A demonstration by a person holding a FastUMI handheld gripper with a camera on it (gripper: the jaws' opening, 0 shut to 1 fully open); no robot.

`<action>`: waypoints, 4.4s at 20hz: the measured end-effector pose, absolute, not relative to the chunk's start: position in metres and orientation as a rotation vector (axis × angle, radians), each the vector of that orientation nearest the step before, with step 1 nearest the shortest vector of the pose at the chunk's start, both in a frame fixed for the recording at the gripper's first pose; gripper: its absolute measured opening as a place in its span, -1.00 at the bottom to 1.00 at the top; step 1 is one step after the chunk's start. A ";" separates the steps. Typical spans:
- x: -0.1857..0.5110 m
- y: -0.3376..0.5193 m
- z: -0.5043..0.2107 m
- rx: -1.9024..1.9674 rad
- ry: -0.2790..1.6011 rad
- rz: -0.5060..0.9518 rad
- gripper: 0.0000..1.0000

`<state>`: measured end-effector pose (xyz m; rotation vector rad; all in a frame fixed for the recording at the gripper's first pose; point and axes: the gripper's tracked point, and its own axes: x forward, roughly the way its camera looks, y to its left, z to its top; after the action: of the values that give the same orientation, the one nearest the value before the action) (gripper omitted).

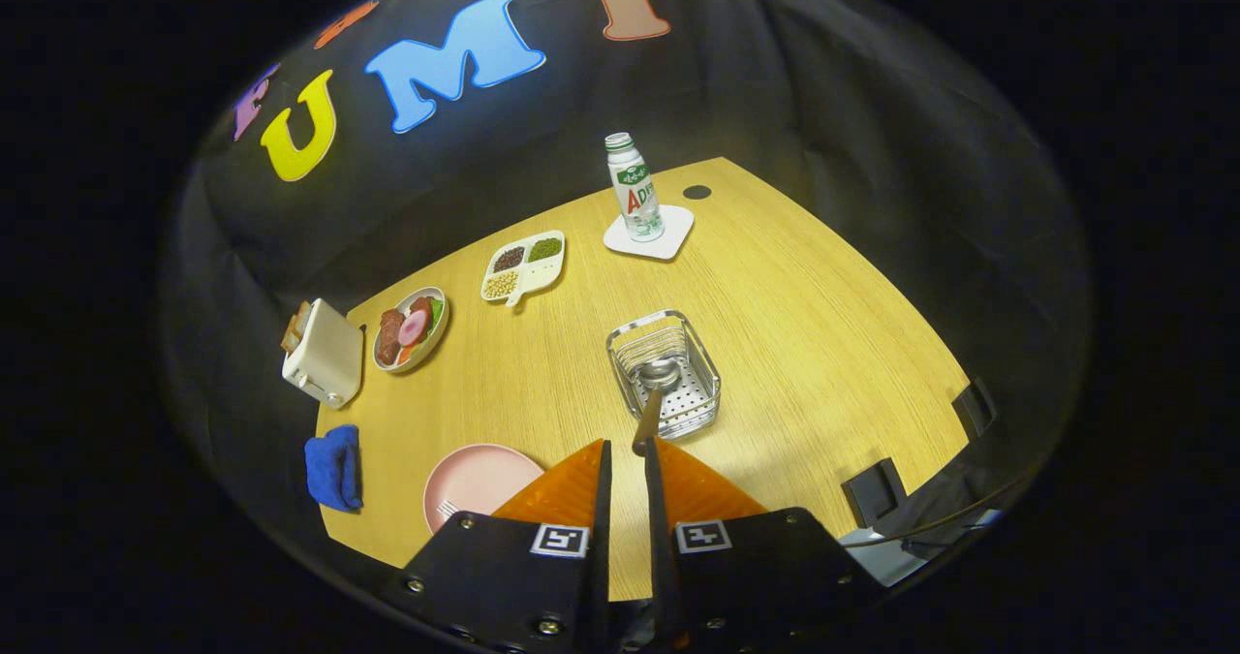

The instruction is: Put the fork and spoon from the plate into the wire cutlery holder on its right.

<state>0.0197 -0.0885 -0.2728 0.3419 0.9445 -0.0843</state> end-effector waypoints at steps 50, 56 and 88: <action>-0.084 0.107 -0.396 -0.121 1.326 0.528 -0.59; -0.089 0.113 -0.400 -0.041 1.373 0.509 -0.65; -0.001 -0.029 -0.319 0.412 1.149 0.092 -0.88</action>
<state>-0.0013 -0.0288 -0.3189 0.4118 1.1494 0.0918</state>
